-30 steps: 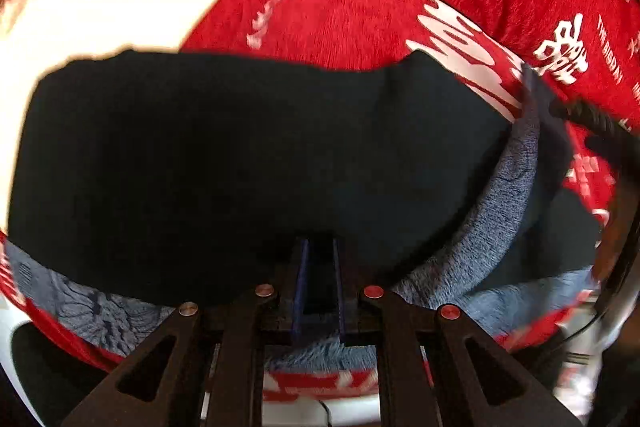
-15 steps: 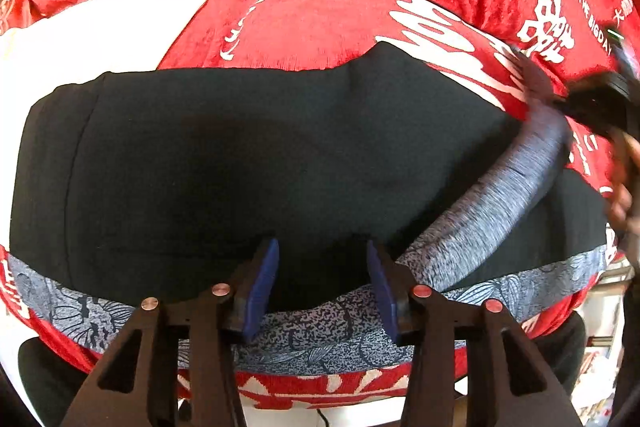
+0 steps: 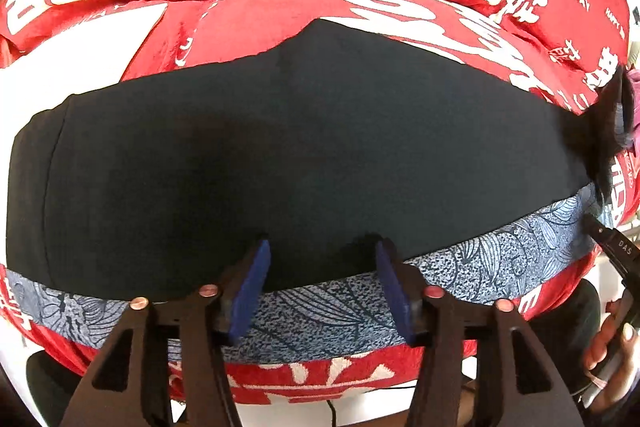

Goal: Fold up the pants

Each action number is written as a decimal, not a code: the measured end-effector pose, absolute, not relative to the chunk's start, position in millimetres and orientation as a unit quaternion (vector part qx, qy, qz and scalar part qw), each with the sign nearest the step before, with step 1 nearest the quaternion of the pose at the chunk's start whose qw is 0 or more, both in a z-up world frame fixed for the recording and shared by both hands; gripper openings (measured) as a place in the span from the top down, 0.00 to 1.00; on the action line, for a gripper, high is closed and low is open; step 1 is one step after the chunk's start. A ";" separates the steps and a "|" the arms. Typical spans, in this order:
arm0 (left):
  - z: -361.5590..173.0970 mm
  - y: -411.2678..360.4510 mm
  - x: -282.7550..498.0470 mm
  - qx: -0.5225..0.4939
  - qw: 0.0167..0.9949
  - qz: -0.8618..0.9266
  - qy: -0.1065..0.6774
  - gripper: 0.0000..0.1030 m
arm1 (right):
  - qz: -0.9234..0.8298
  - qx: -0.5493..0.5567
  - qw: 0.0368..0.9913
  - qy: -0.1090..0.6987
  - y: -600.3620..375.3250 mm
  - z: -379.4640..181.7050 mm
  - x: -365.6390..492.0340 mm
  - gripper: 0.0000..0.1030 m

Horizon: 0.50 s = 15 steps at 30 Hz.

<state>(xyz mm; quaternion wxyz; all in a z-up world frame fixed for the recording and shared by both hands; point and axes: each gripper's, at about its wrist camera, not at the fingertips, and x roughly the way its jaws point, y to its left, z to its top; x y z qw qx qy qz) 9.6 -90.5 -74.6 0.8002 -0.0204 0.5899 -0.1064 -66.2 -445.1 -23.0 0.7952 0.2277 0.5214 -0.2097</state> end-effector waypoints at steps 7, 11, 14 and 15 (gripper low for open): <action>-75.2 -91.6 10.8 -0.019 0.801 -0.100 0.590 0.44 | -0.243 0.031 0.841 0.483 -424.3 -5.4 -51.5 0.07; -76.5 -95.0 10.6 -0.015 0.801 -0.091 0.592 0.44 | -0.202 0.028 0.856 0.476 -440.5 -5.7 -37.4 0.07; -76.8 -96.9 11.1 -0.011 0.800 -0.085 0.594 0.44 | -0.185 0.080 0.859 0.470 -474.1 -12.5 -23.0 0.07; -76.9 -97.4 11.2 -0.010 0.800 -0.084 0.594 0.44 | -0.185 0.101 0.858 0.469 -487.1 -14.3 -22.7 0.07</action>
